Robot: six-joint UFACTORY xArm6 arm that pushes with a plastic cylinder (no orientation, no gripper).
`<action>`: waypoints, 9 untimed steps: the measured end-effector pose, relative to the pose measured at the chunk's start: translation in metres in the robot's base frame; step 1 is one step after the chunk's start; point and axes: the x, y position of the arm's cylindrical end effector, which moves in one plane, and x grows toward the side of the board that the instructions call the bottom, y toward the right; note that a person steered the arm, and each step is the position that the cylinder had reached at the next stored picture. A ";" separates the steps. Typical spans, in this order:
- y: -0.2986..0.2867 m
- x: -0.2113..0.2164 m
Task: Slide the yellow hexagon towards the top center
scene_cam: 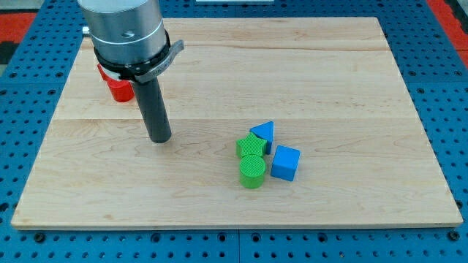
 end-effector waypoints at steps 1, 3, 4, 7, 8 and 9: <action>0.013 0.000; 0.009 -0.008; -0.022 -0.017; -0.076 -0.075; -0.089 -0.098; -0.089 -0.101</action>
